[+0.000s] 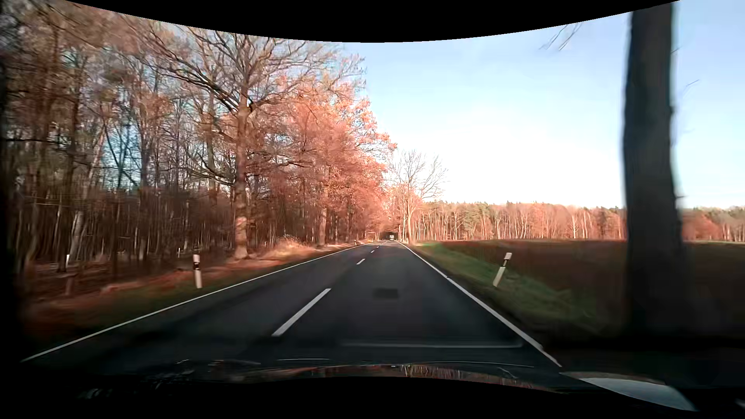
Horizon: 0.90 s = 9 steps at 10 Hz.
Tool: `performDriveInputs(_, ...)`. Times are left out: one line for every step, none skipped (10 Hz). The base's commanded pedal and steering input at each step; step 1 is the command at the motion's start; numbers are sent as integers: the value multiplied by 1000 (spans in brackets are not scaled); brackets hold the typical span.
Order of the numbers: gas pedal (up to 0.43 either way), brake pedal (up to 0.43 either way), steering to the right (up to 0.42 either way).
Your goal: Follow the waypoints while adhering to traffic rules and regulations
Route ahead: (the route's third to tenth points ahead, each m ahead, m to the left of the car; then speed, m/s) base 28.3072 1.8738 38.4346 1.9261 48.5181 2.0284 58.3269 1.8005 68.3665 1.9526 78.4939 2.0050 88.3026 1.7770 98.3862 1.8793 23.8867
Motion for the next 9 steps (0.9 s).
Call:
performDriveInputs(189,0,-1)
performDriveInputs(189,0,-2)
performDriveInputs(189,0,-1)
performDriveInputs(189,0,-1)
performDriveInputs(189,0,-1)
performDriveInputs(189,0,-1)
performDriveInputs(189,0,-1)
performDriveInputs(189,0,0)
performDriveInputs(189,0,0)
